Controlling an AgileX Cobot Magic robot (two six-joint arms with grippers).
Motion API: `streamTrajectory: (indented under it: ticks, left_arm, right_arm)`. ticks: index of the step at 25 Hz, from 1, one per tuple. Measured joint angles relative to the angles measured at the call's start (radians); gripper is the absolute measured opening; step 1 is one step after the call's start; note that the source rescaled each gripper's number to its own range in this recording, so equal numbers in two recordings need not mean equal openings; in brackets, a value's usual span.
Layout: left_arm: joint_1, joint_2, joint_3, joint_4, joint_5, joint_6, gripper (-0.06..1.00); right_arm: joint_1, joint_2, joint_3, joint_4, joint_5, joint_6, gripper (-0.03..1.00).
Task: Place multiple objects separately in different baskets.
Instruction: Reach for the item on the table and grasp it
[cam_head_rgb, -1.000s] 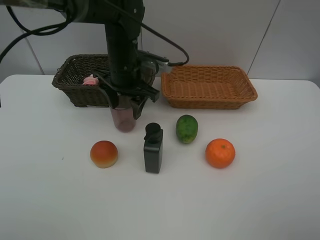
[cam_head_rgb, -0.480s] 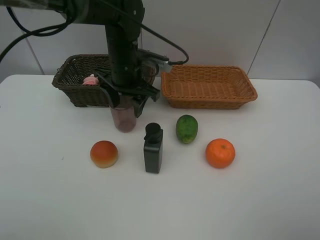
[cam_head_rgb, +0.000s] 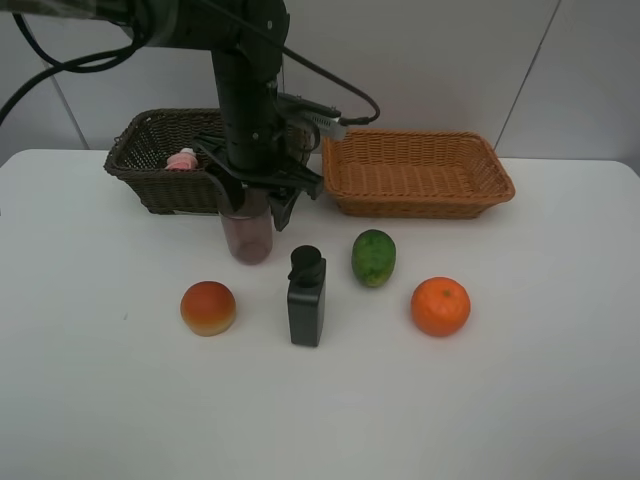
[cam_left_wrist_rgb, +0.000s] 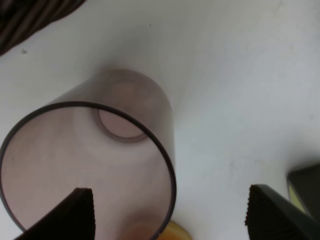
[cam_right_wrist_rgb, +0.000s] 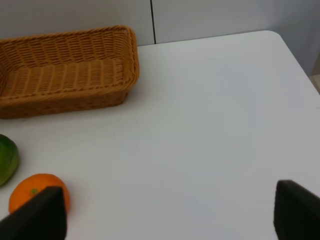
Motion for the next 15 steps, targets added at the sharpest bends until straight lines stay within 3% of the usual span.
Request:
streamTrajectory:
  ticks: [15]
  left_arm:
    - [0.000,0.069,0.000,0.000,-0.028,0.000,0.81]
  right_arm:
    - [0.000,0.000,0.000,0.000,0.000,0.000,0.75]
